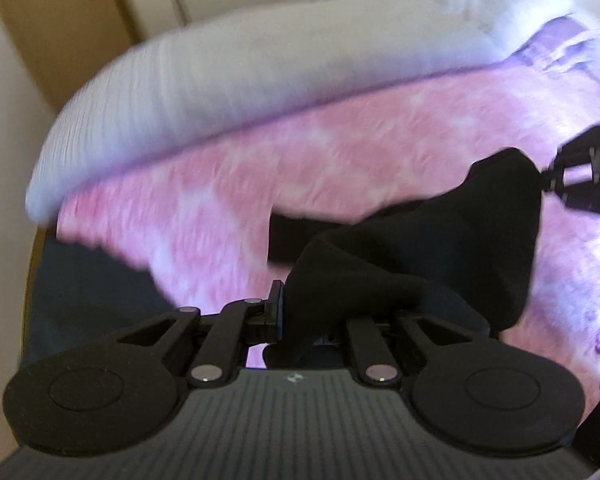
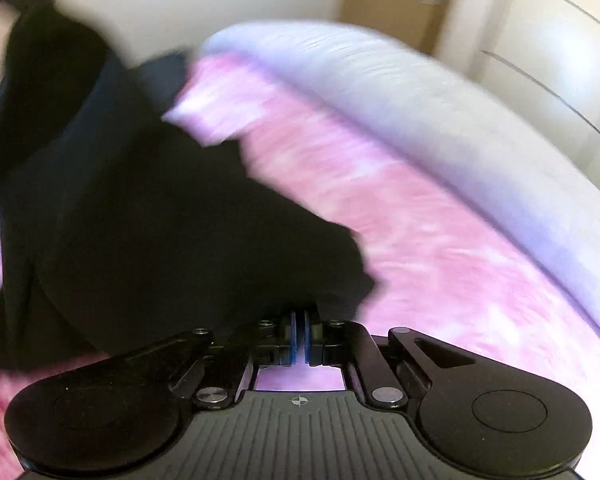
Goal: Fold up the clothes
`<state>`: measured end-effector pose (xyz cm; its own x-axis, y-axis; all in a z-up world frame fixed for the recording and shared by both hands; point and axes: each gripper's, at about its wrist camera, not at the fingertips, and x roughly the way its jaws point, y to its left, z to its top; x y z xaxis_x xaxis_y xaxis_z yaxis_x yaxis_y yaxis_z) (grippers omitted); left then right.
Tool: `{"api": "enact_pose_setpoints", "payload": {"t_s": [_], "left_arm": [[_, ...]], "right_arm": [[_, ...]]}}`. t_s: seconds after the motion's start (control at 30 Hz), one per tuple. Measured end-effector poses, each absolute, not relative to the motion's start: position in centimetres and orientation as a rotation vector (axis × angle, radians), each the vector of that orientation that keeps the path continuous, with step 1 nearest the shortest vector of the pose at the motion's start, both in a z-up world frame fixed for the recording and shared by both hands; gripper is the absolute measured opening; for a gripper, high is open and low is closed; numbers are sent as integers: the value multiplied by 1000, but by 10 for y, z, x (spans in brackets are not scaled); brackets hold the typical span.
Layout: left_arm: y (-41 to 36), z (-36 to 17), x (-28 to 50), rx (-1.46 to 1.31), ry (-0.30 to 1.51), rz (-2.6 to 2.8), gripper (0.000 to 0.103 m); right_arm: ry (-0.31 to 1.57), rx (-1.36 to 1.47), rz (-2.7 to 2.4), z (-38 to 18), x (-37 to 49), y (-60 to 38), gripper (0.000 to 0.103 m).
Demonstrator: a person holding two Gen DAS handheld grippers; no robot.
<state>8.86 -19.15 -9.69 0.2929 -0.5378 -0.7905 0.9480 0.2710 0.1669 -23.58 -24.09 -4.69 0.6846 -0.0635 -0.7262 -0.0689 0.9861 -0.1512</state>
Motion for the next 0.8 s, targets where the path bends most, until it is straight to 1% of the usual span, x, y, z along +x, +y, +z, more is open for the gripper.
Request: {"api": "enact_pose_setpoints", "payload": {"t_s": [0.17, 0.27, 0.4, 0.6, 0.7, 0.8], "left_arm": [[-201, -32, 68, 714, 515, -1249, 7], [-191, 2, 46, 697, 435, -1338, 7], [-159, 40, 19, 646, 399, -1447, 7], [-117, 106, -7, 548, 312, -1565, 7], [-118, 144, -3, 472, 276, -1554, 7], [-142, 171, 7, 447, 290, -1547, 7]], "right_arm": [[728, -161, -146, 57, -300, -282, 1], [701, -190, -201, 102, -344, -280, 1], [666, -167, -282, 149, -409, -255, 1], [516, -158, -406, 265, -491, -210, 1], [416, -206, -475, 322, -515, -191, 1], [316, -217, -551, 368, -531, -197, 0]]}}
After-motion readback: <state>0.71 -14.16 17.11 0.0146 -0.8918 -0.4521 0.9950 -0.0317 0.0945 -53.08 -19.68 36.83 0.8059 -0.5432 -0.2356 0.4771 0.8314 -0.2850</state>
